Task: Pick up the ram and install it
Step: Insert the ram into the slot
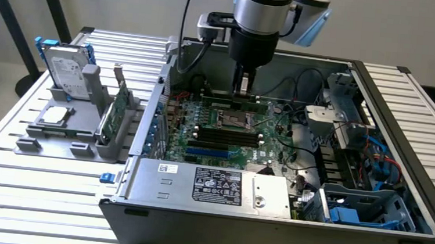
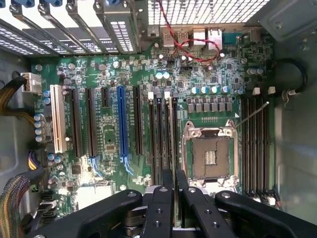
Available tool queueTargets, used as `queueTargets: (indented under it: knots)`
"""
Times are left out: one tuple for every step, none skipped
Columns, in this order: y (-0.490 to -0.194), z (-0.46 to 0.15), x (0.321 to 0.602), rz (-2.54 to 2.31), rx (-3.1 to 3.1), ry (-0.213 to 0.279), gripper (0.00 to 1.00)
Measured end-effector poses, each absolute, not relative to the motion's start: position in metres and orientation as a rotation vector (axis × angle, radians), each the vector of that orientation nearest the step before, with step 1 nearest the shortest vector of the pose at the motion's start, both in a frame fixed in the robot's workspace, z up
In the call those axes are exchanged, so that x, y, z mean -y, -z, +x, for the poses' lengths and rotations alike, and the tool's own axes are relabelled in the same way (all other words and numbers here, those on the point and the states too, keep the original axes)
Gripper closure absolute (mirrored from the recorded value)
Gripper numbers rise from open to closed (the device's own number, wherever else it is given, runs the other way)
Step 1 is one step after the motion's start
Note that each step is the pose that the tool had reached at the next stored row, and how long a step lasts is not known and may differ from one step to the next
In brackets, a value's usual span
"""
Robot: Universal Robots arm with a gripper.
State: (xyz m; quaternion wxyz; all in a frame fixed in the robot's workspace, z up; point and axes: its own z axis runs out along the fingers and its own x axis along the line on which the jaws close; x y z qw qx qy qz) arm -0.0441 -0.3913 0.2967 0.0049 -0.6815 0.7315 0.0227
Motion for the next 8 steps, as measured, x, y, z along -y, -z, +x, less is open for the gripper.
queueTargets:
  knots:
    - [-0.295, -0.044, 0.392, -2.135, -2.291, -0.07, 0.86]
    - [-0.294, -0.044, 0.393, -2.135, -2.292, -0.069, 0.86]
    - [-0.292, -0.044, 0.394, -2.135, -2.292, -0.069, 0.86]
    - [-0.291, -0.044, 0.394, -2.135, -2.292, -0.068, 0.86]
    - [-0.289, -0.044, 0.395, -2.136, -2.293, -0.067, 0.86]
    - [-0.287, -0.044, 0.396, -2.136, -2.293, -0.067, 0.86]
    - [-0.286, -0.044, 0.396, -2.136, -2.293, -0.066, 0.86]
    - [-0.284, -0.044, 0.397, -2.136, -2.293, -0.066, 0.86]
